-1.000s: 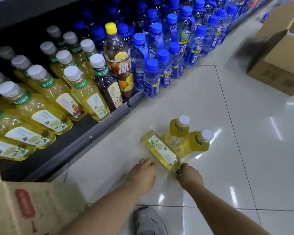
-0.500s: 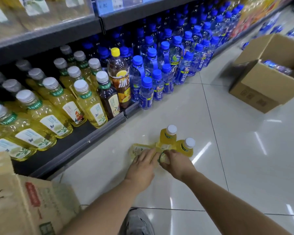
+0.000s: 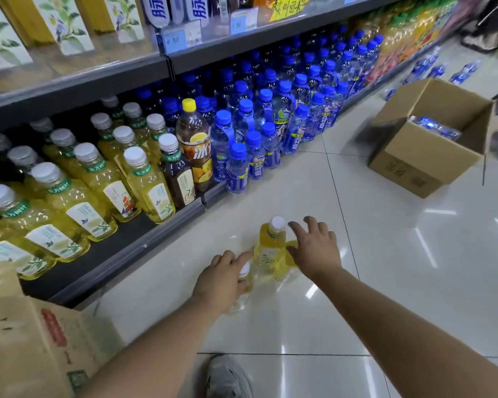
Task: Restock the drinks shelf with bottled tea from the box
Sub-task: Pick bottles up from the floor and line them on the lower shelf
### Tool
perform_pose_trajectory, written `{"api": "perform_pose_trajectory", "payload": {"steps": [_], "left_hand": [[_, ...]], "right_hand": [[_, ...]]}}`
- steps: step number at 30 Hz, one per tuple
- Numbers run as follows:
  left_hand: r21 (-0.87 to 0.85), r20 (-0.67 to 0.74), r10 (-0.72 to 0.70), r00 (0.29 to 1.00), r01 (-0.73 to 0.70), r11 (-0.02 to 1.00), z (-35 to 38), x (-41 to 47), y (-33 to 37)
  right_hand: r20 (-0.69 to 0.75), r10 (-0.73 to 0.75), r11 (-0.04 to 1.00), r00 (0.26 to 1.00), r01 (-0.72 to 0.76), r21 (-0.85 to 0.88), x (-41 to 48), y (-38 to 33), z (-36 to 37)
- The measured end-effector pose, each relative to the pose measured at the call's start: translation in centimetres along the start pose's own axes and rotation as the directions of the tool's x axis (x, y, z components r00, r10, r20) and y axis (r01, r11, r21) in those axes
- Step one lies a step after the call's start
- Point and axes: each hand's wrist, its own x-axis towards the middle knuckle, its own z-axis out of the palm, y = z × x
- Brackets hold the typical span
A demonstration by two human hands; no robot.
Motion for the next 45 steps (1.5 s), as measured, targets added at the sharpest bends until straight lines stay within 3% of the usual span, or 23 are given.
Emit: {"api": "perform_pose_trajectory", "payload": {"steps": [2, 4, 7, 9, 13, 20, 29, 40, 45], "left_hand": [[0.063, 0.055, 0.025, 0.998, -0.029, 0.998, -0.7, 0.1, -0.2], [0.134, 0.096, 0.042, 0.994, -0.055, 0.99, -1.4, 0.0, -0.4], [0.166, 0.155, 0.002, 0.988, -0.028, 0.986, -2.6, -0.4, -0.8], [0.11, 0.163, -0.081, 0.983, 0.063, 0.992, -3.2, -1.0, -1.3], [0.037, 0.083, -0.233, 0.969, 0.231, 0.972, -6.1, -2.3, -2.2], [0.104, -0.012, -0.219, 0.976, 0.219, 0.97, -15.6, -6.4, -4.0], [0.102, -0.131, -0.319, 0.939, 0.333, 0.937, -23.8, -13.0, -11.1], [-0.059, -0.313, -0.45, 0.836, 0.456, 0.888, -27.0, -12.7, -18.8], [-0.077, -0.269, -0.496, 0.826, 0.495, 0.866, -25.0, -9.9, -20.3]], "right_hand": [[0.21, 0.097, 0.991, 0.973, -0.115, 0.074, 0.5, 0.9, 0.6], [0.31, 0.123, 0.958, 0.943, -0.195, 0.212, 1.1, 1.2, 1.3], [0.271, 0.112, 0.954, 0.956, -0.179, 0.239, 1.0, 1.3, 1.6], [0.285, 0.073, 0.962, 0.956, -0.143, 0.231, 0.3, 1.1, 0.9], [0.277, -0.013, 0.967, 0.961, -0.059, 0.249, -1.2, 0.3, -1.9], [0.216, -0.172, 0.948, 0.961, 0.102, 0.302, -2.3, -6.5, -10.2], [0.099, -0.385, 0.892, 0.917, 0.342, 0.295, 0.1, -20.0, -17.2], [0.024, -0.531, 0.806, 0.847, 0.496, 0.322, 6.2, -32.6, -18.2], [0.034, -0.549, 0.803, 0.835, 0.516, 0.297, 8.5, -34.8, -16.4]]}}
